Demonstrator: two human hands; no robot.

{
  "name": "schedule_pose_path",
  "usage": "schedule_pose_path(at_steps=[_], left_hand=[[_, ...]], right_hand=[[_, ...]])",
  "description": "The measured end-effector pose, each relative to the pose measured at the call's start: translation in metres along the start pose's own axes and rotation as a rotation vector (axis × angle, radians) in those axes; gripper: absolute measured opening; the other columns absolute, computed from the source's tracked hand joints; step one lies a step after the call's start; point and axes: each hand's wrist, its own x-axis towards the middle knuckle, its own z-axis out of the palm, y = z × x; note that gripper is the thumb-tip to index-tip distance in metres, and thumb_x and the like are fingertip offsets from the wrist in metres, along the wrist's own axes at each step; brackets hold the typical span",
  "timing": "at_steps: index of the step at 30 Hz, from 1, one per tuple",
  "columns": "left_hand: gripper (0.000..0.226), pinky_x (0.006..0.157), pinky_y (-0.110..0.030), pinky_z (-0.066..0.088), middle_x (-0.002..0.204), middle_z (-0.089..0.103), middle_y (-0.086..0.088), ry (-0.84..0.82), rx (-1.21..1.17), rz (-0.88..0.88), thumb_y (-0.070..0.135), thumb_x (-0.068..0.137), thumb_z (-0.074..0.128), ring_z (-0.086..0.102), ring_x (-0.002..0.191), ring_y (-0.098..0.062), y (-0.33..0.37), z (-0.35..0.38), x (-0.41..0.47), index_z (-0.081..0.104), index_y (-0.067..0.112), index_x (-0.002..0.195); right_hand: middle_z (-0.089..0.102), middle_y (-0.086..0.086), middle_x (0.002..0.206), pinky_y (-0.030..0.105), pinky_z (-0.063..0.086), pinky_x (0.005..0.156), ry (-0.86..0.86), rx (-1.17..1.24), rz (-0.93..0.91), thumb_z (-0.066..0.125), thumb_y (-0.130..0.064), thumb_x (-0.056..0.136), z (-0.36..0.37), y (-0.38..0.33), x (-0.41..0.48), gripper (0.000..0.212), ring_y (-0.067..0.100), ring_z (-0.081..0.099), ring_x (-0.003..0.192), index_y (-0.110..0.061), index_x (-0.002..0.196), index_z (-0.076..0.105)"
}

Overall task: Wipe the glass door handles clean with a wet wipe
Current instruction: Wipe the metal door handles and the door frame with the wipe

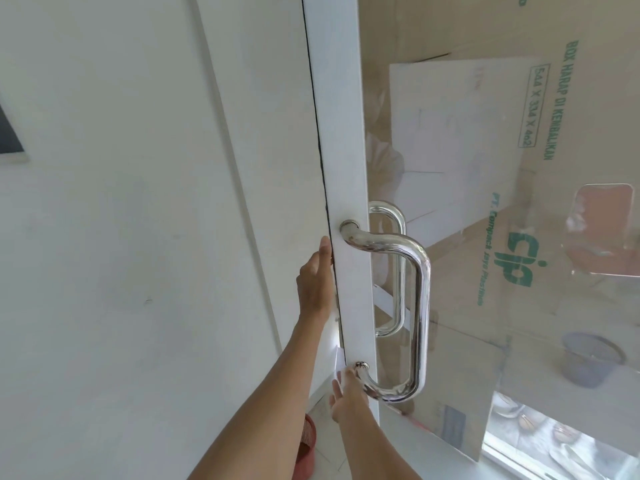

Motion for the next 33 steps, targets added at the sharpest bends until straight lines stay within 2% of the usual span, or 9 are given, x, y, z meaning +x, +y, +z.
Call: schedule_pose_path(at_steps=[2, 4, 6, 10, 15, 18, 21, 26, 33], left_hand=[[0.058, 0.076, -0.018, 0.040, 0.088, 0.069, 0.019, -0.026, 0.031, 0.011, 0.084, 0.080, 0.030, 0.062, 0.090, 0.000, -0.003, 0.000, -0.002, 0.065, 0.037, 0.083], [0.068, 0.091, -0.030, 0.046, 0.110, 0.070, 0.005, -0.042, 0.056, 0.040, 0.077, 0.086, 0.032, 0.061, 0.107, -0.011, -0.009, 0.001, -0.005, 0.067, 0.021, 0.103], [0.066, 0.108, -0.036, 0.039, 0.130, 0.062, -0.007, -0.047, 0.071, 0.052, 0.067, 0.093, 0.035, 0.053, 0.125, -0.021, -0.012, 0.002, -0.010, 0.060, 0.012, 0.122], [0.067, 0.115, -0.028, 0.020, 0.156, 0.034, 0.005, -0.103, 0.099, 0.022, 0.061, 0.097, 0.033, 0.029, 0.145, -0.013, -0.017, 0.011, -0.026, 0.031, 0.024, 0.152], [0.079, 0.121, -0.042, 0.014, 0.163, 0.014, 0.003, -0.110, 0.206, -0.027, 0.066, 0.093, 0.039, 0.012, 0.150, -0.016, -0.018, 0.022, -0.060, 0.009, 0.030, 0.156], [0.081, 0.121, -0.047, 0.017, 0.164, 0.010, -0.003, -0.117, 0.313, 0.004, 0.061, 0.093, 0.043, 0.012, 0.150, -0.022, -0.008, 0.026, -0.083, 0.006, 0.027, 0.156], [0.076, 0.118, -0.049, 0.021, 0.163, 0.011, -0.010, -0.089, 0.429, 0.061, 0.054, 0.095, 0.046, 0.015, 0.149, -0.027, 0.009, 0.030, -0.110, 0.013, 0.023, 0.156], [0.068, 0.116, -0.049, 0.024, 0.160, 0.021, -0.014, -0.213, 0.588, 0.119, 0.053, 0.095, 0.046, 0.020, 0.147, -0.029, 0.043, 0.041, -0.147, 0.028, 0.022, 0.152], [0.066, 0.113, -0.050, 0.032, 0.154, 0.033, -0.014, -0.381, 0.710, 0.246, 0.059, 0.091, 0.047, 0.031, 0.143, -0.030, 0.110, 0.087, -0.222, 0.036, 0.027, 0.148]], right_hand=[[0.065, 0.002, 0.118, 0.033, 0.039, 0.094, -0.061, -0.058, 0.034, 0.062, -0.016, 0.093, -0.004, -0.002, -0.001, 0.029, 0.017, 0.061, 0.106, -0.006, 0.120, 0.060], [0.068, 0.002, 0.114, 0.031, 0.042, 0.089, -0.092, -0.128, 0.041, 0.065, -0.011, 0.091, -0.007, -0.005, 0.001, 0.022, 0.016, 0.063, 0.101, -0.007, 0.112, 0.063], [0.069, 0.004, 0.111, 0.030, 0.043, 0.085, -0.085, -0.226, 0.010, 0.066, -0.009, 0.089, -0.014, -0.011, -0.005, 0.019, 0.016, 0.065, 0.095, -0.008, 0.107, 0.061], [0.070, 0.004, 0.095, 0.026, 0.044, 0.067, -0.045, -0.487, -0.085, 0.065, -0.012, 0.088, -0.025, -0.028, -0.020, 0.016, 0.014, 0.067, 0.079, -0.009, 0.103, 0.062], [0.066, 0.009, 0.088, 0.021, 0.036, 0.051, 0.043, -0.795, -0.150, 0.056, -0.014, 0.091, -0.044, -0.065, -0.048, 0.005, 0.014, 0.060, 0.053, -0.010, 0.088, 0.054], [0.065, 0.014, 0.095, 0.022, 0.044, 0.045, 0.142, -0.923, -0.349, 0.057, -0.009, 0.089, -0.060, -0.099, -0.076, 0.012, 0.023, 0.067, 0.074, -0.004, 0.100, 0.056], [0.067, 0.013, 0.098, 0.028, 0.048, 0.064, 0.302, -1.122, -0.635, 0.052, -0.015, 0.089, -0.083, -0.138, -0.114, 0.025, 0.029, 0.065, 0.091, -0.003, 0.106, 0.067], [0.069, 0.011, 0.095, 0.026, 0.040, 0.055, 0.540, -1.268, -1.001, 0.041, -0.011, 0.092, -0.123, -0.195, -0.183, 0.034, 0.025, 0.058, 0.073, -0.015, 0.115, 0.066], [0.070, 0.013, 0.103, 0.037, 0.047, 0.075, 0.688, -1.354, -1.158, 0.045, -0.015, 0.091, -0.201, -0.243, -0.273, 0.033, 0.033, 0.063, 0.093, -0.020, 0.115, 0.065]])
